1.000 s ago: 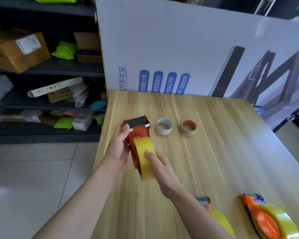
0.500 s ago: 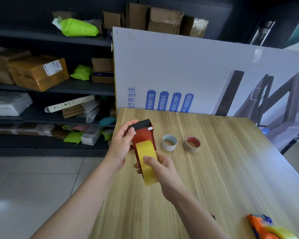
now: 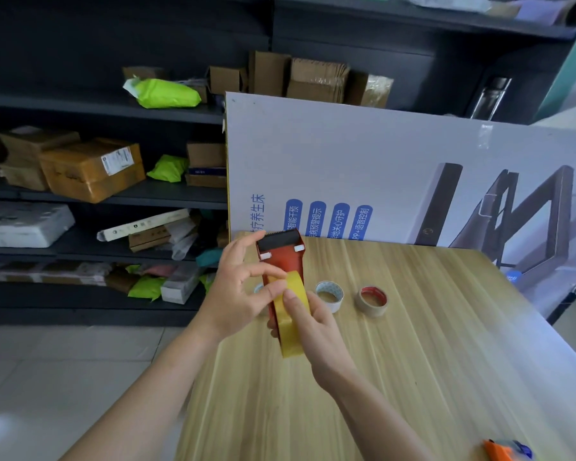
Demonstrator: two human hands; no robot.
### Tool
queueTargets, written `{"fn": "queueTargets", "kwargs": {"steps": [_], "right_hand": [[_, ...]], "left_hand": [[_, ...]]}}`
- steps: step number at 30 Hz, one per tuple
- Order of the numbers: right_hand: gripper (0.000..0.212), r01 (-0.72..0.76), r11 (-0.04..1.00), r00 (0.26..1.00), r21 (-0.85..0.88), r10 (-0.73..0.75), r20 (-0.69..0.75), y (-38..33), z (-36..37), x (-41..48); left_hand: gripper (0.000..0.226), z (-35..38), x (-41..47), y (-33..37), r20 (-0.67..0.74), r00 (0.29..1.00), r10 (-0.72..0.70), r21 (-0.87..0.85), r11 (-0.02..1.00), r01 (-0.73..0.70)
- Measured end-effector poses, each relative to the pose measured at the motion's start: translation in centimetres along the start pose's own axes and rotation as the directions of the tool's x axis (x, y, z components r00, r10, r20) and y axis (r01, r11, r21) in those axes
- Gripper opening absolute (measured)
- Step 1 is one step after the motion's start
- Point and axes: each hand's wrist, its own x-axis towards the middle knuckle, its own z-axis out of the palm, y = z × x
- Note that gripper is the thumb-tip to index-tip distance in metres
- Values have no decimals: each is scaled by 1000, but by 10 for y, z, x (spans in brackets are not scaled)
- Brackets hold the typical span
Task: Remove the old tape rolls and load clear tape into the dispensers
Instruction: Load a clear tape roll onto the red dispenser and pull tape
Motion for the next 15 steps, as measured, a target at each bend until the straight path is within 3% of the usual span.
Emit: {"fn": "queueTargets", "kwargs": {"steps": [5, 11, 15], "right_hand": [[26, -15, 1000, 1000, -2, 15, -11, -1, -1, -2], [25, -7, 999, 1000, -48, 8, 18, -6, -3, -8], [35, 16, 998, 999, -62, -13, 38, -9, -3, -10]], "left_hand": [[4, -5, 3, 5, -4, 997, 73, 134, 988, -72], [10, -3, 8, 13, -51, 988, 144, 342, 932, -118], [13, -1, 17, 18, -124, 972, 202, 449, 885, -127]]}}
